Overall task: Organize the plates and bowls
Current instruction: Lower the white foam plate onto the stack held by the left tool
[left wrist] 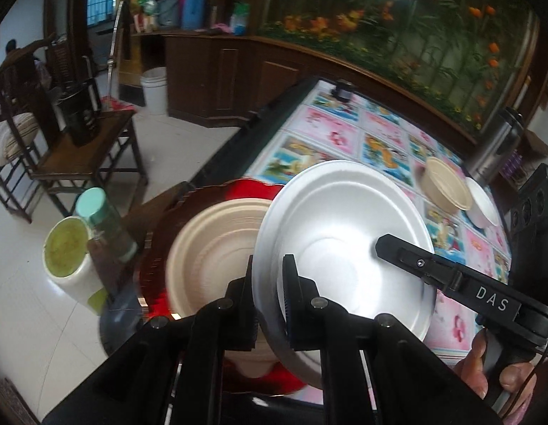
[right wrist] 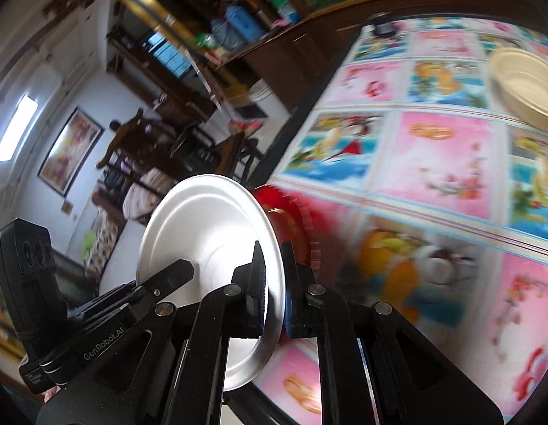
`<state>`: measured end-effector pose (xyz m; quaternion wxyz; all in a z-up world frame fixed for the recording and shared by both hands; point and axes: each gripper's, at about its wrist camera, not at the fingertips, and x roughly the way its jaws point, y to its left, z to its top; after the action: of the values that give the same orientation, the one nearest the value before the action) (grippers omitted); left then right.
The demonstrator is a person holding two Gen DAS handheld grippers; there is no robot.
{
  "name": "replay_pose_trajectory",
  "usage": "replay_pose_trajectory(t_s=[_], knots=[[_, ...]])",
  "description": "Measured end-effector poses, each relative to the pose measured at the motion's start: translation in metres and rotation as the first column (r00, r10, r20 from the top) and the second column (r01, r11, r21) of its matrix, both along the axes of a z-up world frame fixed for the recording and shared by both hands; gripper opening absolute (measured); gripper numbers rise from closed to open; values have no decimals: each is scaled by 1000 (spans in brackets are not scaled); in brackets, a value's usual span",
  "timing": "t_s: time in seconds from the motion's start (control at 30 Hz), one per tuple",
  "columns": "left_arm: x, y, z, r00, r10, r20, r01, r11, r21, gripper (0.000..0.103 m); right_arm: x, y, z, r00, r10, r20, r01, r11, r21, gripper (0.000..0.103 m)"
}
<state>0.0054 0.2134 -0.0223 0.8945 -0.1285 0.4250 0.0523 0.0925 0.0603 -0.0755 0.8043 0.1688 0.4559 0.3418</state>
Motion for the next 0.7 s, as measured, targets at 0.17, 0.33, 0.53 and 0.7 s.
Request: replay_pose_trajectory(t_s=[0.17, 0.33, 0.53, 0.7], knots=[[-1, 23, -15, 998, 47, -35, -47, 999, 3, 13, -1, 41, -3, 999, 47, 21, -45, 997, -63, 8], [2, 33, -27, 996, 70, -62, -70, 998, -2, 14, -7, 61, -10, 997, 61, 53, -53, 988, -142, 9], [-2, 38, -29, 995, 79, -59, -78, 997, 19, 15, -19, 77, -8, 982, 76, 171, -27, 962, -272, 11], [-1, 38, -31, 994, 84, -64, -80, 995, 57, 16, -25, 88, -9, 966, 107, 236, -13, 930, -367, 16]])
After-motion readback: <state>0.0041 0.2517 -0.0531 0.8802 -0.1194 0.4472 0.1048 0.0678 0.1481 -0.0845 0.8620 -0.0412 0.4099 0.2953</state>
